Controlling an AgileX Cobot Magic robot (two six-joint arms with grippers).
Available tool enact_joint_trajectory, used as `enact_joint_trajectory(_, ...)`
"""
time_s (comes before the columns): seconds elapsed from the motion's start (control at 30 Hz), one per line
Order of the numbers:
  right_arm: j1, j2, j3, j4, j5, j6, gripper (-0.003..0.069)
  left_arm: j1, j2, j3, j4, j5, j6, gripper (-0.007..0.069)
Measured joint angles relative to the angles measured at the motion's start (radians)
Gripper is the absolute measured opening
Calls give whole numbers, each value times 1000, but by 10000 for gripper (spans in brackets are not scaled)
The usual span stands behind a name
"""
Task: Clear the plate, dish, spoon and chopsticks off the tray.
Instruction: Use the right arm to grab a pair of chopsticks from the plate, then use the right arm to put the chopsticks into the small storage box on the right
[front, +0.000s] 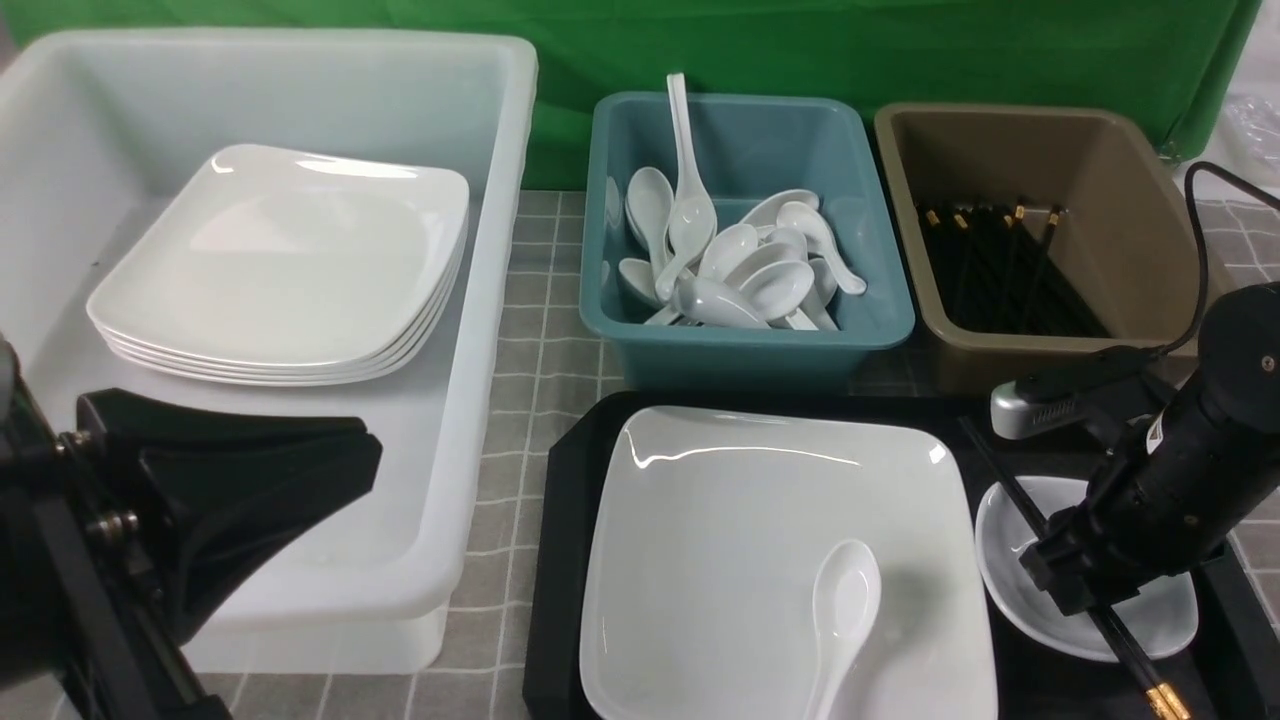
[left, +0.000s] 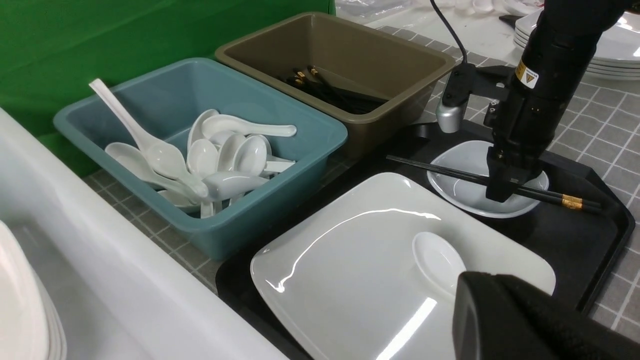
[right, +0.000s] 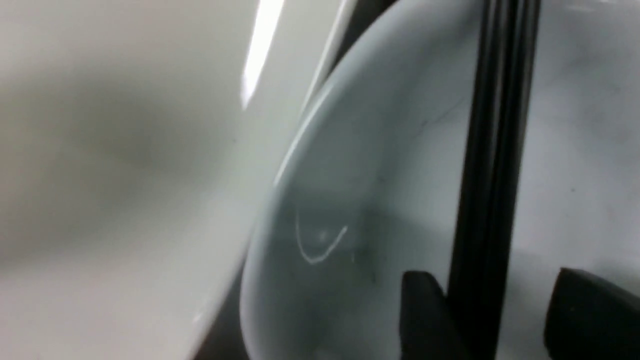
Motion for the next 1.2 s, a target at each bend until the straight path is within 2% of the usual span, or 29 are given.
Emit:
enact_joint_trajectory(0.07,0,0,0,4,0,-1,264,0,0,0,-2,0,0,4)
enact_joint_trajectory(0.1,0,0,0,4,0,-1,257,0,0,0,-3,0,0,4)
enact_joint_trajectory(0.17,0,0,0,6,0,-2,178,0,0,0,-5,0,0,4)
enact_joint_trajectory(0.23,0,0,0,7,0,-8,146,0,0,0,-6,0,0,4)
enact_joint_trajectory(0.5,1,-29,0,9,43,-91,142,0,0,0,-7,1,1,4)
enact_joint_trajectory(0.6,18,-83,0,32,106,-164,142,0,0,0,-7,1,1,4)
enact_joint_trajectory(0.77,61,-201,-45,182,123,-221,142,0,0,0,-26,-48,5,4)
enact_joint_trajectory(0.8,54,-219,-94,246,101,-228,142,0,0,1,-56,-83,30,4)
enact_joint_trajectory(0.9,6,-194,-207,325,52,-230,142,0,0,-1,-141,-134,140,4)
enact_joint_trajectory(1.0,-72,-98,-371,414,-38,-229,142,0,0,-26,-291,-149,330,4)
enact_joint_trajectory(1.07,-102,-33,-446,463,-107,-228,142,0,0,-39,-341,-146,389,4)
enact_joint_trajectory(1.2,-140,138,-598,501,-260,-213,142,0,0,-57,-394,-96,429,4)
